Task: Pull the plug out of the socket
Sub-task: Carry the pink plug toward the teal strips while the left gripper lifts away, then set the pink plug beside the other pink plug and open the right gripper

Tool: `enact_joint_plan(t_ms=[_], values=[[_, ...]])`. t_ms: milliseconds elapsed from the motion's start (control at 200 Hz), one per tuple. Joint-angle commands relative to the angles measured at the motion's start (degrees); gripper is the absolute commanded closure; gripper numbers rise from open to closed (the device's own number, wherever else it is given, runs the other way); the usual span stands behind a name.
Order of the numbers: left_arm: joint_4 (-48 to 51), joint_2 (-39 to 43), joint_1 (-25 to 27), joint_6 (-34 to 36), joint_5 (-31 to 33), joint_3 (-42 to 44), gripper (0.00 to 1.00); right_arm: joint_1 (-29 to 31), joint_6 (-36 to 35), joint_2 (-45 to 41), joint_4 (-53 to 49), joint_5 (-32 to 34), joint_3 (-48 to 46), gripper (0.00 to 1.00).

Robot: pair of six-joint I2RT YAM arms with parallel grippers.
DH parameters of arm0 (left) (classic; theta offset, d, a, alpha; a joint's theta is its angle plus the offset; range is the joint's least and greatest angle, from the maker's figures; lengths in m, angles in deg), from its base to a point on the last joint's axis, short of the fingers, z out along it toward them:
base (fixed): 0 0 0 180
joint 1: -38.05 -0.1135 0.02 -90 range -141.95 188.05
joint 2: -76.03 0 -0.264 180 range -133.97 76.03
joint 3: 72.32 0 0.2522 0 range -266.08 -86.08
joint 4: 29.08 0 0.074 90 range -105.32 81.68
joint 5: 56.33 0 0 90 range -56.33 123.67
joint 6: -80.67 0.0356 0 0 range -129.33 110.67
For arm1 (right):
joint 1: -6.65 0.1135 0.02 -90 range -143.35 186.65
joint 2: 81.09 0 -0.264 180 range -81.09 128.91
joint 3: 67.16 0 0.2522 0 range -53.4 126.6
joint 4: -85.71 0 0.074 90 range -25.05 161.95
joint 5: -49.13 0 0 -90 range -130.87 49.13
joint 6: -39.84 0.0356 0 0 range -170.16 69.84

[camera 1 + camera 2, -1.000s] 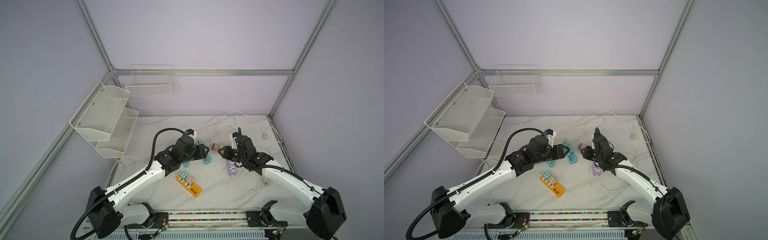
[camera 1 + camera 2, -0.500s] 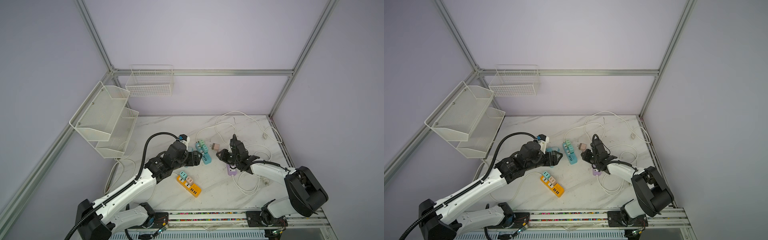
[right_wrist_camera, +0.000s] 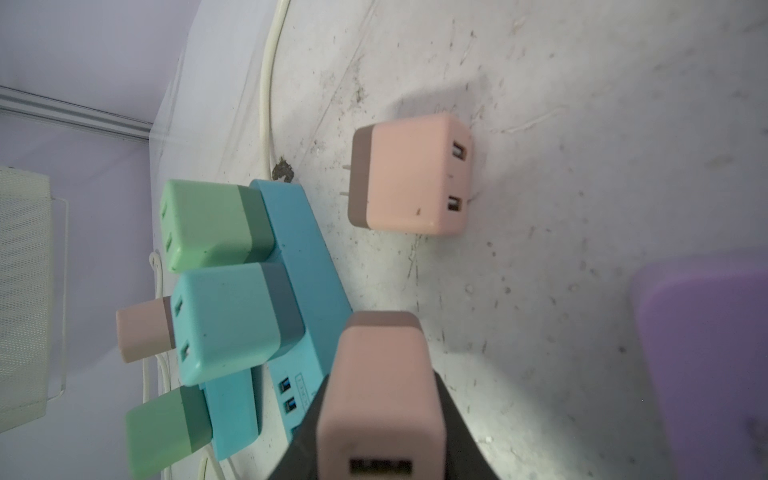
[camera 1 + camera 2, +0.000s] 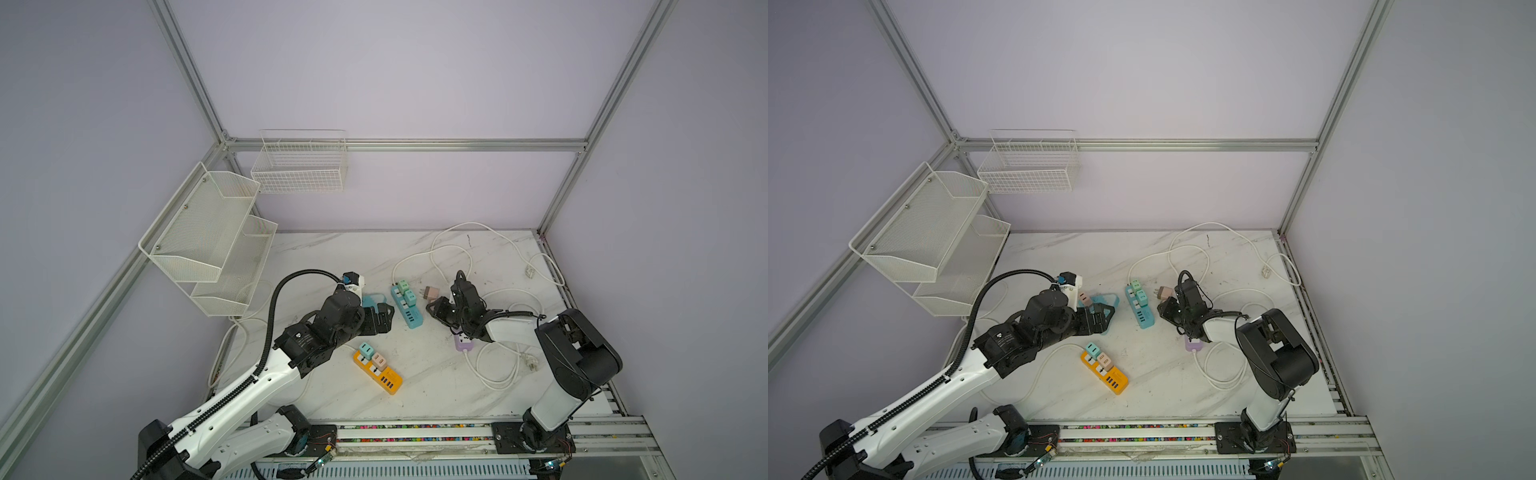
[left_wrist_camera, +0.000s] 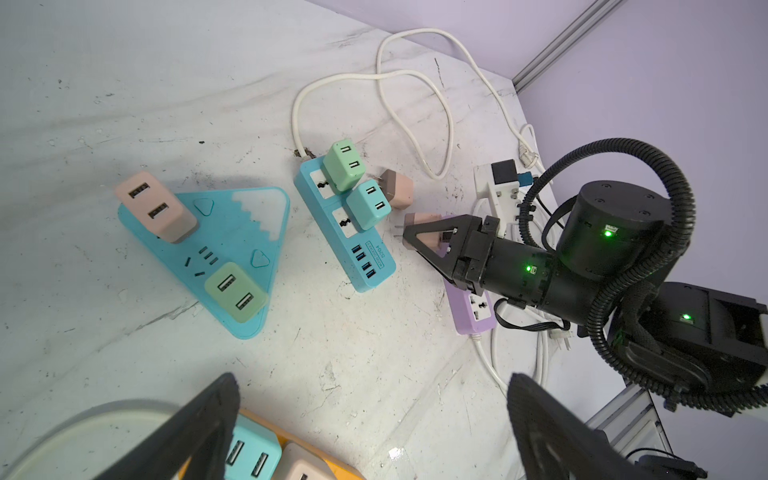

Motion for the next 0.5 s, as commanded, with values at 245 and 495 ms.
enact_joint_plan(t_ms=[245,495], values=[[0.5,0.74,-1.09,1.47,1.05,2.24,0.0,-0.18,-0.18,5.18,1.19,-0.94,5.14,0.66],[0.5,1.07,-1.84,1.55,0.35,2.55,0.0,-0.18,-1.67,6.57,-1.81,0.22,6.78,0.57]])
